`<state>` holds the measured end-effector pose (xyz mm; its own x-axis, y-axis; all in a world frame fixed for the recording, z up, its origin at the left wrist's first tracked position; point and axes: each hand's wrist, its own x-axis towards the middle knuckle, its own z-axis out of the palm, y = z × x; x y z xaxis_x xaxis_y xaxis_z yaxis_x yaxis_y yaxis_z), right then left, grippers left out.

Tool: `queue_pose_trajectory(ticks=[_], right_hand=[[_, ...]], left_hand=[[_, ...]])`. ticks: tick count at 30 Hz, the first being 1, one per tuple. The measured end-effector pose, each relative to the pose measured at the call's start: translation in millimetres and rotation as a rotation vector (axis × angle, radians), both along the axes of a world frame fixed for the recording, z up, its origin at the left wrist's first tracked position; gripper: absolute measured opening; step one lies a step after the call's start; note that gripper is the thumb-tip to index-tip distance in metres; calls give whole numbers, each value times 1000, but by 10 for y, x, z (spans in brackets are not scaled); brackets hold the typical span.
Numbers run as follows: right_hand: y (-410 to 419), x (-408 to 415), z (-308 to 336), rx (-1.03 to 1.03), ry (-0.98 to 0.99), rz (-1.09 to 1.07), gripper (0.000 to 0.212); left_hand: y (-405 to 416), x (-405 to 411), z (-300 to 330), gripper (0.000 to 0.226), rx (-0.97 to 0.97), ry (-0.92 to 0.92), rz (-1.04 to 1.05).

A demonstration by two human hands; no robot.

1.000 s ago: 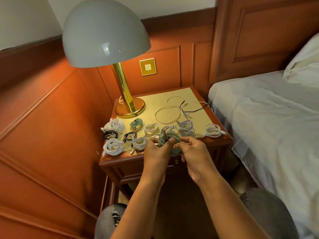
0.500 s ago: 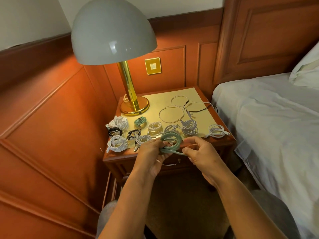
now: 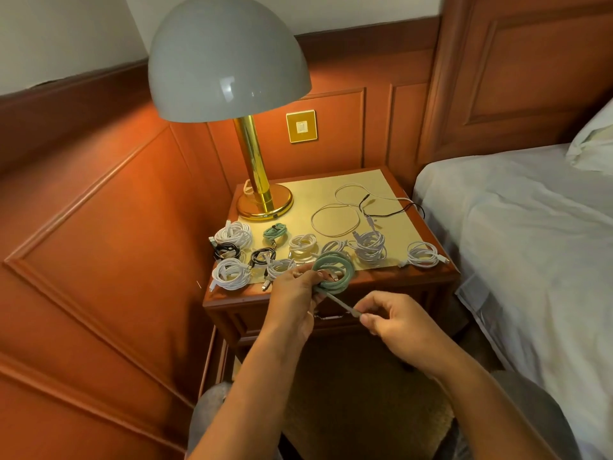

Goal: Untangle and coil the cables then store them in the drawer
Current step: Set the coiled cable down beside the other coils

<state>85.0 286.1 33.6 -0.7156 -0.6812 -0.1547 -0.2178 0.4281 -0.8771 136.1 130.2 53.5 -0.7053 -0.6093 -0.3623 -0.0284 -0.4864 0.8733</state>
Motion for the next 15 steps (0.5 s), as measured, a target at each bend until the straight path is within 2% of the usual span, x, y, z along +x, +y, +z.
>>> queue_pose_trajectory(ticks=[3,5,9,11,12,15], right_hand=[[-62,23,-133,282,407,-39,13],[-113,47,-222,281,493,-119,16],[-140,51,-366,-47,121,-228,14],[-182,87,-392,-221,-55,-351,13],[-207,105,-396,-298,-83,-431,12],[-237,190,-308,-450,23,-576,11]], left_hand=[[54,-20,-61,20,-39,-21,13],[100,-17,-97,20,-46,-17,12],[136,14,-116,14,-54,2,17],[144,24,-154,15,-88,-11,6],[151,23,-186,14,-106,-24,-4],[180,8,-316,18,-132,-72,-5]])
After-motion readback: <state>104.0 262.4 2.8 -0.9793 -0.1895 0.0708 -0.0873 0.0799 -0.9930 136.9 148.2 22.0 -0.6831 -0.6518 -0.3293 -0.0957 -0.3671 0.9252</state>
